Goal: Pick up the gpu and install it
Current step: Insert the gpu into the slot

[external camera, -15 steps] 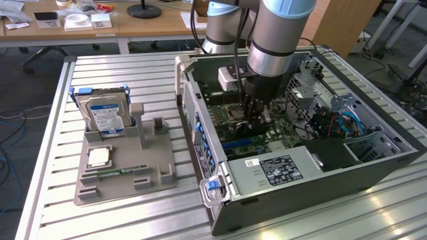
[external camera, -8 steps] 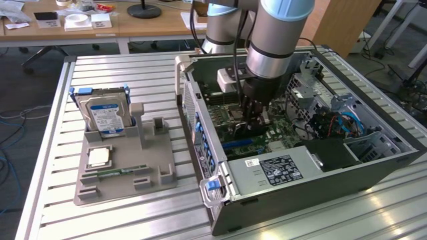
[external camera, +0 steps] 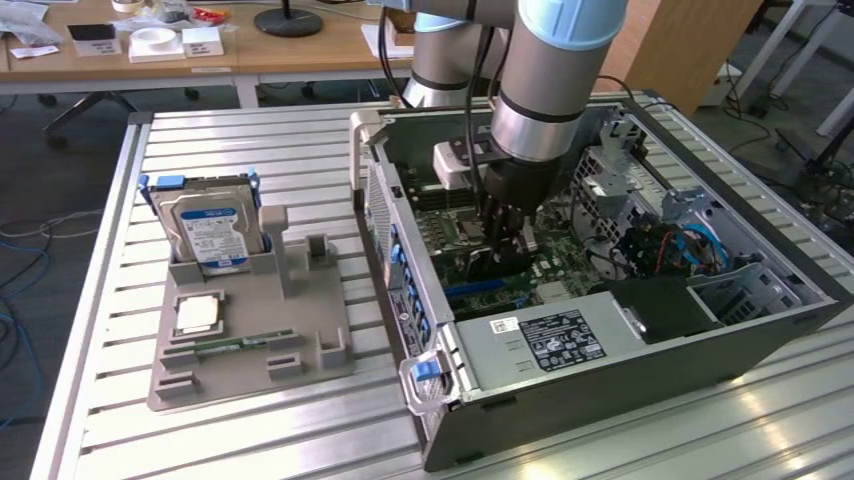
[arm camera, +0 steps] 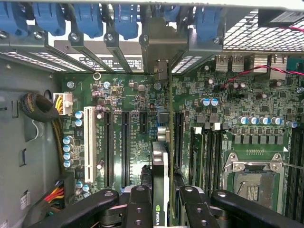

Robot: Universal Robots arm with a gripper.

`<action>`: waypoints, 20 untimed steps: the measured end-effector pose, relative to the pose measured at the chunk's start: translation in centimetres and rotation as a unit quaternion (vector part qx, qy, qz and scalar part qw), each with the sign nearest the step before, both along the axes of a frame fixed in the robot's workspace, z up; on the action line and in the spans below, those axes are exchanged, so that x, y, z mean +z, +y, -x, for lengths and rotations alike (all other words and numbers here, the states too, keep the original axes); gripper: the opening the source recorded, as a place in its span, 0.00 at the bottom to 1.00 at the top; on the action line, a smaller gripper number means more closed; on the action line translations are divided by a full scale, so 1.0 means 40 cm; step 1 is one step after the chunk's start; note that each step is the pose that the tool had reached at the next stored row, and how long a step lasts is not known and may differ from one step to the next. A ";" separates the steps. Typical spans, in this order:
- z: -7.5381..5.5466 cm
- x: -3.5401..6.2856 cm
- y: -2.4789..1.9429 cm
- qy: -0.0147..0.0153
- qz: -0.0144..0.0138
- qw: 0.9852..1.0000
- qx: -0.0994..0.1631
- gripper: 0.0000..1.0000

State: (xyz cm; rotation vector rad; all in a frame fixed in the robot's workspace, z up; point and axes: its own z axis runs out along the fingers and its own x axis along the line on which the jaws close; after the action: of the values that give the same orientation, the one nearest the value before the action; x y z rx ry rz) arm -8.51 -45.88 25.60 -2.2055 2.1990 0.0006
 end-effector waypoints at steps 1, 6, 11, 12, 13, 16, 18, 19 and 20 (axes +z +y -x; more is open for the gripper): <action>0.000 0.000 0.000 0.000 0.000 1.000 0.000 0.27; 0.000 0.000 0.000 0.000 0.000 1.000 0.000 0.27; -0.003 0.000 0.000 0.002 0.000 1.000 -0.001 0.27; -0.003 0.000 0.000 0.002 0.000 1.000 -0.001 0.27; -0.003 -0.001 0.000 0.002 0.000 1.000 -0.002 0.27; -0.003 -0.001 -0.001 0.002 0.000 1.000 -0.007 0.27; -0.003 -0.001 -0.001 0.002 0.000 1.000 -0.008 0.27; -0.003 -0.001 -0.001 0.002 0.000 1.000 -0.008 0.27; -0.003 -0.001 -0.001 0.002 0.000 1.000 -0.008 0.27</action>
State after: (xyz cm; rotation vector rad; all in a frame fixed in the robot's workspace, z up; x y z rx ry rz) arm -8.39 -45.91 25.57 -2.1898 2.2189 0.0055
